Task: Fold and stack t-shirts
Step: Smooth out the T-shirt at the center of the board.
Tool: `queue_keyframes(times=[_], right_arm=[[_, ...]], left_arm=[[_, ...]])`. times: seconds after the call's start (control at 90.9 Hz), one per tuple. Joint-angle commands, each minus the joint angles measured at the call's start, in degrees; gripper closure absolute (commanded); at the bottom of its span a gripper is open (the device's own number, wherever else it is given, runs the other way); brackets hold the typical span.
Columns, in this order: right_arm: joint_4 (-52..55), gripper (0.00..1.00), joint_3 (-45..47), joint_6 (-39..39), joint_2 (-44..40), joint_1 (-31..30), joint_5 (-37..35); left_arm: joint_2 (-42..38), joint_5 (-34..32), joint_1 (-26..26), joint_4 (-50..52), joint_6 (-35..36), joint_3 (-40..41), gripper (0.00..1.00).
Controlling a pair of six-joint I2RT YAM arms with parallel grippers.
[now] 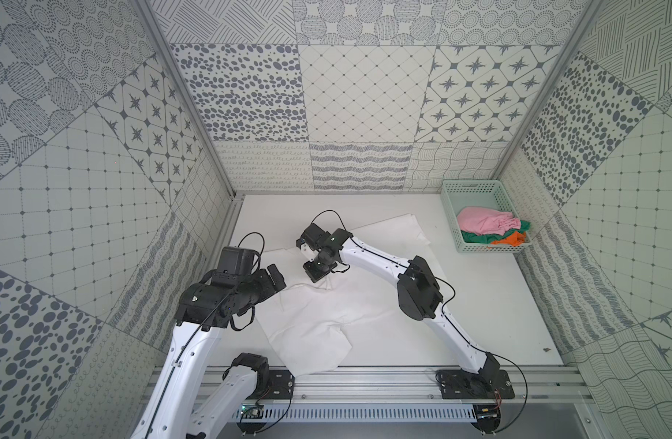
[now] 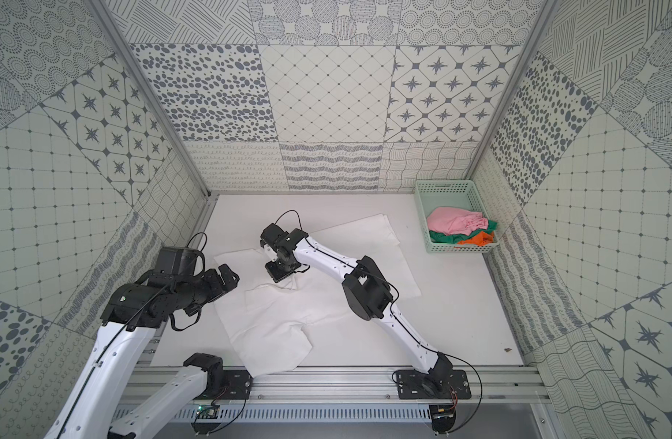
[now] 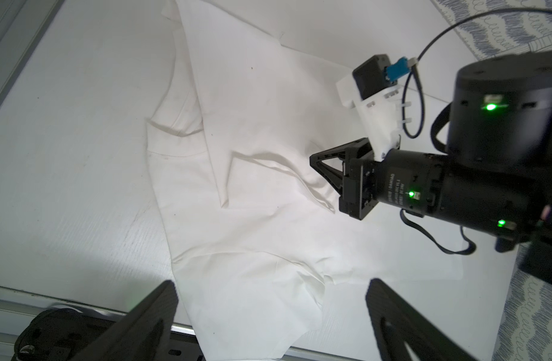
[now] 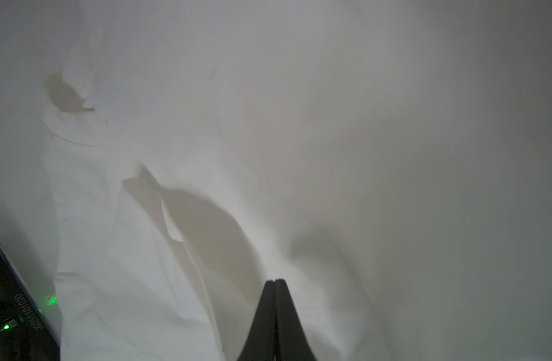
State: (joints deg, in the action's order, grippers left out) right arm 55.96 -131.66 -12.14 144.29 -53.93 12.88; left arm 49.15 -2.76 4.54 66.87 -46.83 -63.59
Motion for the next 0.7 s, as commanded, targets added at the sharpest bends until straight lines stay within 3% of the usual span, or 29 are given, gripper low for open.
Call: queue_keyframes(times=[0.0, 0.418, 0.693], right_arm=[[-0.66, 0.99, -1.86, -2.70, 1.70, -0.41, 2.70], [-0.59, 0.99, -0.01, -2.71, -0.63, -3.19, 5.62], [0.44, 0.99, 10.56, -4.19, -9.49, -6.32, 5.50]], left_arm=[[-0.21, -2.39, -0.32, 3.05, 1.59, -1.86, 0.02], [-1.15, -2.29, -0.32, 4.02, 1.57, 0.06, 0.02], [-2.61, -2.53, -0.32, 5.51, 4.02, 1.66, 0.02]])
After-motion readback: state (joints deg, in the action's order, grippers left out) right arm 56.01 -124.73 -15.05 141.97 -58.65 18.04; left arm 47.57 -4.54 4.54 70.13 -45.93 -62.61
